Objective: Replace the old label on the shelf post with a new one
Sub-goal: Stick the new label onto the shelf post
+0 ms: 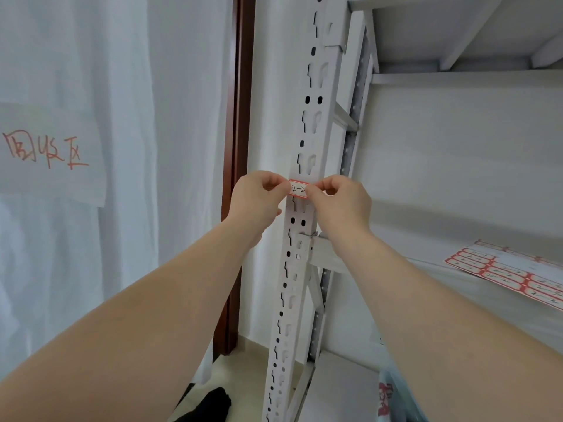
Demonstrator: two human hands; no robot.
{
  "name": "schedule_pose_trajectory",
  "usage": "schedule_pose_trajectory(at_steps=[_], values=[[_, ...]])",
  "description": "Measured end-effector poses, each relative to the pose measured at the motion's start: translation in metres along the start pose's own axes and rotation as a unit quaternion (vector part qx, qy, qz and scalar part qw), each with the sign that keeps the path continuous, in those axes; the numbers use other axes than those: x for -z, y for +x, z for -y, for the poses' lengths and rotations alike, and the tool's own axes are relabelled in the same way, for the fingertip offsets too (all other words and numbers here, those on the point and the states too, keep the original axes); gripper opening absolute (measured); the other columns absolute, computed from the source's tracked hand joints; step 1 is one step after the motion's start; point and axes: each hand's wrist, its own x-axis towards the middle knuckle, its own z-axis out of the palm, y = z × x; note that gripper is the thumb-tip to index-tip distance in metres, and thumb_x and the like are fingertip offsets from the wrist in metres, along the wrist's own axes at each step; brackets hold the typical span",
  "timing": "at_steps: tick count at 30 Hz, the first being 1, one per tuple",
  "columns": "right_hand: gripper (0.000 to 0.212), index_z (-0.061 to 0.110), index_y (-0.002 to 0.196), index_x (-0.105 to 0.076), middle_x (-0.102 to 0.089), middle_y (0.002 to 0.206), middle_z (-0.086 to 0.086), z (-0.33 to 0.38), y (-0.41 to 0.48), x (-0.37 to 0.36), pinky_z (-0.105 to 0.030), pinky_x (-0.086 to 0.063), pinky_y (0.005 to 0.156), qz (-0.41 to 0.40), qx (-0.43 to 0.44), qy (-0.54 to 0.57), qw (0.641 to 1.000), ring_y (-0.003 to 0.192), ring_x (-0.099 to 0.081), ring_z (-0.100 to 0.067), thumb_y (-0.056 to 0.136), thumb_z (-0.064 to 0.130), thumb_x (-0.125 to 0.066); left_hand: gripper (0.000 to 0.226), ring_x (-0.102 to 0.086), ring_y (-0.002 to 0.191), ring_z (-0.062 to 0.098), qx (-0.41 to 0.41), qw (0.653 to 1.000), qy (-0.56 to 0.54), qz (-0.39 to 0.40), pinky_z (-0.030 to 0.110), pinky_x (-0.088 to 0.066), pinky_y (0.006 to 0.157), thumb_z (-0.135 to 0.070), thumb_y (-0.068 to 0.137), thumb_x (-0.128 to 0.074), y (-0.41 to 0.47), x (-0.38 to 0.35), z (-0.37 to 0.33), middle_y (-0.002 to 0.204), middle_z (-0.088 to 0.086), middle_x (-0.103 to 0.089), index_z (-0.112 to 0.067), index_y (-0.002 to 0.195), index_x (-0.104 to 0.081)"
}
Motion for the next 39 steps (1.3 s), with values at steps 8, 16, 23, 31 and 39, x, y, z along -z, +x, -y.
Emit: schedule_pose_trajectory(at_steps=[8, 16, 23, 31, 39], values=[[0.015, 0.011, 0.089, -0.071, -0.07, 0.098, -0.003, -0.001, 0.003, -0.006, -0.03, -0.041, 0.074, -0.053, 0.014, -0.025, 0.998, 0.093, -0.06, -0.022, 0.089, 0.022, -0.06, 0.013, -0.063, 0.079, 0.016, -0.007, 1.0, -0.001, 0.003, 0.038, -0.059, 0.078, -0.014, 0.088, -0.06, 0.006, -0.002, -0.002, 0.08, 0.0, -0.068, -0.015, 0.076, -0.066], [0.011, 0.013, 0.088, -0.065, -0.068, 0.098, -0.004, 0.001, 0.002, -0.006, -0.03, -0.038, 0.073, -0.056, 0.026, -0.055, 0.997, 0.094, -0.06, -0.025, 0.09, 0.021, -0.058, 0.018, -0.069, 0.084, 0.025, -0.022, 0.999, 0.023, -0.036, 0.044, -0.058, 0.079, -0.015, 0.084, -0.064, 0.01, -0.008, 0.002, 0.08, 0.004, -0.072, -0.022, 0.068, -0.066], [0.008, 0.018, 0.088, -0.058, -0.069, 0.105, -0.007, 0.002, 0.0, -0.009, -0.029, -0.035, 0.072, -0.062, 0.045, -0.094, 0.993, 0.097, -0.059, -0.025, 0.093, 0.022, -0.054, 0.019, -0.068, 0.082, 0.022, -0.032, 0.997, 0.026, -0.059, 0.042, -0.057, 0.08, -0.017, 0.082, -0.064, 0.011, -0.013, 0.005, 0.074, -0.002, -0.069, -0.025, 0.065, -0.065], [0.008, 0.018, 0.088, -0.056, -0.068, 0.106, -0.007, 0.0, -0.002, -0.012, -0.029, -0.032, 0.072, -0.074, 0.056, -0.103, 0.99, 0.098, -0.059, -0.026, 0.094, 0.022, -0.052, 0.013, -0.066, 0.075, 0.018, -0.046, 0.995, 0.039, -0.073, 0.04, -0.056, 0.081, -0.019, 0.082, -0.064, 0.013, -0.015, 0.009, 0.071, -0.008, -0.066, -0.022, 0.071, -0.067], [0.008, 0.018, 0.088, -0.053, -0.067, 0.105, -0.008, 0.0, -0.002, -0.015, -0.028, -0.03, 0.071, -0.088, 0.063, -0.113, 0.988, 0.085, -0.047, -0.02, 0.095, 0.02, -0.05, 0.01, -0.065, 0.074, 0.016, -0.059, 0.993, 0.058, -0.082, 0.035, -0.054, 0.079, -0.02, 0.083, -0.063, 0.013, -0.016, 0.009, 0.071, -0.009, -0.065, -0.02, 0.075, -0.069]])
